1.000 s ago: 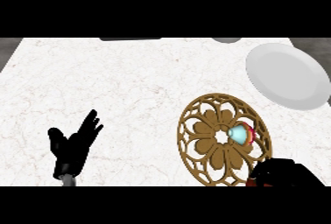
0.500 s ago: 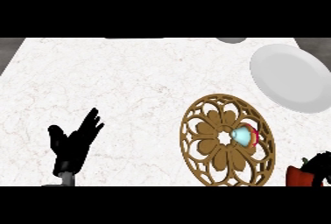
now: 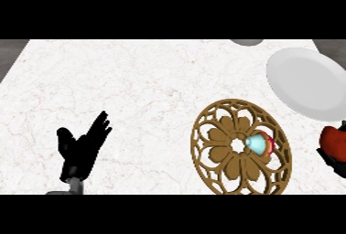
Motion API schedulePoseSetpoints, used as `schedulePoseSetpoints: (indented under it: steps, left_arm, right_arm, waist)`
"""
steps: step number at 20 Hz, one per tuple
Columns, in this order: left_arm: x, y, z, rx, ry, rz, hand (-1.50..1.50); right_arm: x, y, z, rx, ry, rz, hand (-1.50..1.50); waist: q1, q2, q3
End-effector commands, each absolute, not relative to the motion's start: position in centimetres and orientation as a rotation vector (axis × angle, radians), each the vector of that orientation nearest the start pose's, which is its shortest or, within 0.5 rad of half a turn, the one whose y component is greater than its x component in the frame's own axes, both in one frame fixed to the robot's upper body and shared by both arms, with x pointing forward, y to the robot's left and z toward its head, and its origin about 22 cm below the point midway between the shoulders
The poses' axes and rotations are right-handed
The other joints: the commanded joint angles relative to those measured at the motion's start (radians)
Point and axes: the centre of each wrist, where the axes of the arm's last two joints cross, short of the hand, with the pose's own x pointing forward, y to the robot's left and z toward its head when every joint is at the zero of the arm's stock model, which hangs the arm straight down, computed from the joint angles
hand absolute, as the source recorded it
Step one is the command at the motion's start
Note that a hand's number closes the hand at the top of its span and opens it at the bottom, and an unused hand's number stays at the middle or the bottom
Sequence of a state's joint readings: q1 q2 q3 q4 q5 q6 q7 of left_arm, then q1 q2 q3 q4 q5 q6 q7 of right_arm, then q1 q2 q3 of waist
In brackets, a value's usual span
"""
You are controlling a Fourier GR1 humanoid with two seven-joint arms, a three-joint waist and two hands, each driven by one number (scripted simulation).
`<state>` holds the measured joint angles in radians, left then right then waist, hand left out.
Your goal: Pick the bell pepper from the placemat and place it in the plate
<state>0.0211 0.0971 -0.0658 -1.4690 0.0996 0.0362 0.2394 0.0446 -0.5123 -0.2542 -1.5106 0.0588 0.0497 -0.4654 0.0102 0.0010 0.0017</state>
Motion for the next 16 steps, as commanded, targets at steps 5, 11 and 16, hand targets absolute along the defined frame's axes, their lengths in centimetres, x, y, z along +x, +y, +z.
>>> schedulePoseSetpoints:
  steps: [5, 11, 16]
  left_arm:
    - [24.1, 23.6, -3.0, -0.010, -1.202, -0.038, 0.00]
    - [23.8, 23.2, -3.3, 0.000, -1.203, -0.036, 0.00]
    - [25.4, 23.1, -2.1, -0.023, -1.235, -0.051, 0.00]
  right_arm:
    - [30.2, -44.3, 5.5, -0.746, -1.920, 0.253, 1.50]
    - [33.7, -45.6, 5.0, -0.760, -1.917, 0.275, 1.50]
    - [35.1, -46.4, 6.3, -0.800, -1.920, 0.235, 1.50]
  waist:
    - [0.021, 0.008, 0.000]
    - [0.030, 0.012, 0.001]
    - [0.057, 0.026, 0.004]
